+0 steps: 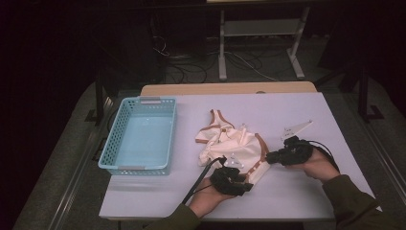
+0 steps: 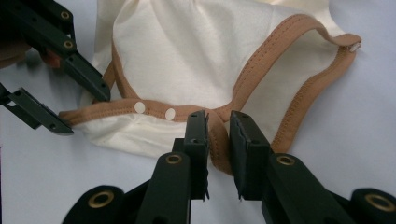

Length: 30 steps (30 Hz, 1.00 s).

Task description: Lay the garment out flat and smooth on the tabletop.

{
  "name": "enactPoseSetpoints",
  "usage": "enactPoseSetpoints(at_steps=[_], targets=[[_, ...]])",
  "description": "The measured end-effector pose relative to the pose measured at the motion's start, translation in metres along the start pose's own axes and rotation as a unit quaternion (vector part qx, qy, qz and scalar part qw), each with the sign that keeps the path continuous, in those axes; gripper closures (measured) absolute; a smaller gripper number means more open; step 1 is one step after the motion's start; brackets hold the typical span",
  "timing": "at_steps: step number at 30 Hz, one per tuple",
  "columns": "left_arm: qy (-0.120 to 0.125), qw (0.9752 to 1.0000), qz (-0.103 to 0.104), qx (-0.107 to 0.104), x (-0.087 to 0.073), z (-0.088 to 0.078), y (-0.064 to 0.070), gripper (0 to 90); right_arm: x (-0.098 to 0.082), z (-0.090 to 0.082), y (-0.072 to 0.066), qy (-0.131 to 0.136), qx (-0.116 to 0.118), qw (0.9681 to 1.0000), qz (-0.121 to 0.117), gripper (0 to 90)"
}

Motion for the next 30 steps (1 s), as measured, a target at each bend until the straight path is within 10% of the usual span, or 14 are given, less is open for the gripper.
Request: enactPoseSetpoints(at_steps=[10,30], targets=[[-0.005,0.9999,-0.011,-0.01,-0.001,-0.003,-0.006,83.6,0.0,-0.001,0.001,0.004,0.001,1.0,0.004,76.3],[0.005,0.9999,0.013,-0.005,-0.002,-0.04,-0.024,85.3,0.003,-0.008,-0.02,0.02,0.024,0.9995,-0.004,84.7]])
Point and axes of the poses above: each handheld gripper's, and its own axes: z roughly forward along the jaws, x roughly out of its top, y roughly to its right, the point moved 7 cm from there along z, roughly forward along the jaws, and after that the axes turned 13 degrees about x, right-handed, at the moved point
